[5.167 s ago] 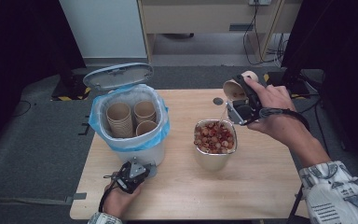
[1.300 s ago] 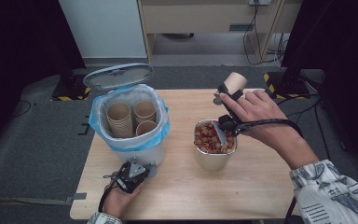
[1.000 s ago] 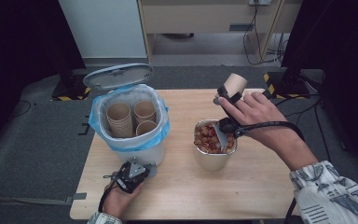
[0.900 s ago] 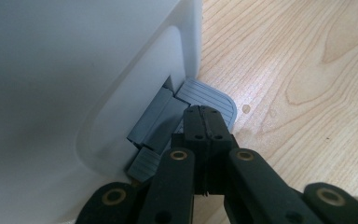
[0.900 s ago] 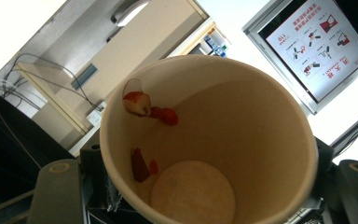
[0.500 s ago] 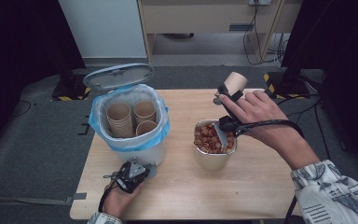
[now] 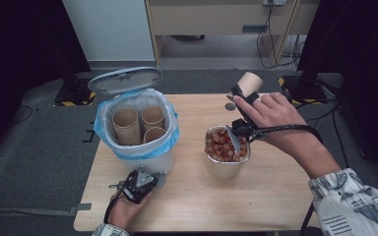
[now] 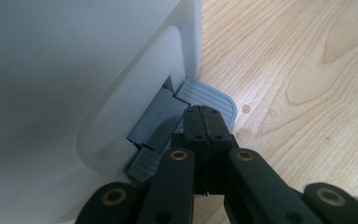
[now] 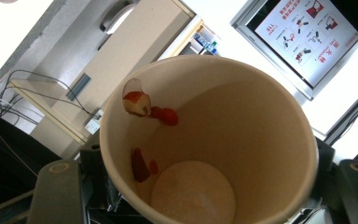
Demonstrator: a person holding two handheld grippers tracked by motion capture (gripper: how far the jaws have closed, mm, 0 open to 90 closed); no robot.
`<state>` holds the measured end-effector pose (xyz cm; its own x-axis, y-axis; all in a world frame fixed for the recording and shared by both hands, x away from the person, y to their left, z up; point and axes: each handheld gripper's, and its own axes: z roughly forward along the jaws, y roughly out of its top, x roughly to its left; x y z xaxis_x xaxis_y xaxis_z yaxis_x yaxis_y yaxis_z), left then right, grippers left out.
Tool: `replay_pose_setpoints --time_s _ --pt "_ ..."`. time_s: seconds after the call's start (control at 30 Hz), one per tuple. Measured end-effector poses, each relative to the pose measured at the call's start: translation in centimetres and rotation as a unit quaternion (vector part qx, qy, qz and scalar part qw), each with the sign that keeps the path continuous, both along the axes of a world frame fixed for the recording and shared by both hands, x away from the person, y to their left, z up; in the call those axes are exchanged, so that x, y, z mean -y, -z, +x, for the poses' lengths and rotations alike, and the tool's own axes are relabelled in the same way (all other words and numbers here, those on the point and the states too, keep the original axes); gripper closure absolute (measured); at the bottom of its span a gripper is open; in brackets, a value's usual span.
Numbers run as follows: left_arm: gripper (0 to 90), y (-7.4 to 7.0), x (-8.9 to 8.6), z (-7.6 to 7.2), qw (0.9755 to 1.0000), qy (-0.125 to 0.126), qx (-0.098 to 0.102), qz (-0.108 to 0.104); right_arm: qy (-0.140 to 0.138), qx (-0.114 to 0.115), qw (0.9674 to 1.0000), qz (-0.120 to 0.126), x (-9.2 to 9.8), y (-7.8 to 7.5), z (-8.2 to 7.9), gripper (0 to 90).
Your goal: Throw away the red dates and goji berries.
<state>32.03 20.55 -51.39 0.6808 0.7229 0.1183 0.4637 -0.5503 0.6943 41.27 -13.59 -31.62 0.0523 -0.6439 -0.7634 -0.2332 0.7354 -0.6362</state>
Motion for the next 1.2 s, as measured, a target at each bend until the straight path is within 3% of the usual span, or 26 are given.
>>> replay_pose_setpoints --time_s 0.07,0.1,0.13,0.23,0.27,0.33,0.37,0.43,0.73,0.83,0.97,1.03,1.07,1.13,1.2 --pt "89.7 0.0 0.0 0.0 1.0000 0.000 0.000 0.001 0.003 -0.001 1.0000 -0.002 0.0 0.2 0.0 28.4" --pt "89.7 0.0 0.0 0.0 1.0000 0.000 0.000 0.001 -0.006 -0.008 0.9981 -0.060 -0.5 1.8 -0.4 28.3" --pt "89.7 0.0 0.0 0.0 1.0000 0.000 0.000 0.001 -0.009 -0.010 0.9960 -0.088 -0.7 2.4 -0.5 28.4" --pt "89.7 0.0 0.0 0.0 1.0000 0.000 0.000 0.001 -0.010 -0.017 0.9950 -0.098 -0.9 2.9 -0.3 28.4" --pt "89.7 0.0 0.0 0.0 1.0000 0.000 0.000 0.000 -0.009 -0.018 0.9978 -0.063 -1.1 2.1 -0.2 28.4" --pt "89.7 0.0 0.0 0.0 1.0000 0.000 0.000 0.000 -0.010 -0.019 0.9985 -0.051 -1.2 1.8 -0.1 28.3" --pt "89.7 0.0 0.0 0.0 1.0000 0.000 0.000 0.000 -0.006 -0.022 0.9994 -0.027 -1.2 1.6 -0.1 28.3" --pt "89.7 0.0 0.0 0.0 1.0000 0.000 -0.001 0.000 -0.005 -0.029 0.9995 -0.007 -1.0 1.5 0.0 28.3" --pt "89.7 0.0 0.0 0.0 1.0000 0.000 0.000 0.000 -0.001 -0.054 0.9978 0.038 -0.8 0.7 0.9 28.1" --pt "89.7 0.0 0.0 0.0 1.0000 0.000 0.000 0.000 0.006 -0.078 0.9932 0.086 -0.8 0.6 1.3 28.0" --pt "89.7 0.0 0.0 0.0 1.0000 0.000 0.000 0.000 0.005 -0.087 0.9911 0.100 -1.0 0.6 1.6 27.9" --pt "89.7 0.0 0.0 0.0 1.0000 0.000 0.000 0.000 0.005 -0.099 0.9877 0.122 -1.2 0.6 1.7 27.8" --pt "89.7 0.0 0.0 0.0 1.0000 0.000 0.000 0.000 0.005 -0.099 0.9877 0.122 -1.2 0.6 1.7 27.8" --pt "89.7 0.0 0.0 0.0 1.0000 0.000 0.000 0.000 0.007 -0.110 0.9835 0.143 -1.5 0.4 2.0 27.8" --pt "89.7 0.0 0.0 0.0 1.0000 0.000 0.000 0.000 0.007 -0.113 0.9823 0.149 -1.5 0.4 2.0 27.8"
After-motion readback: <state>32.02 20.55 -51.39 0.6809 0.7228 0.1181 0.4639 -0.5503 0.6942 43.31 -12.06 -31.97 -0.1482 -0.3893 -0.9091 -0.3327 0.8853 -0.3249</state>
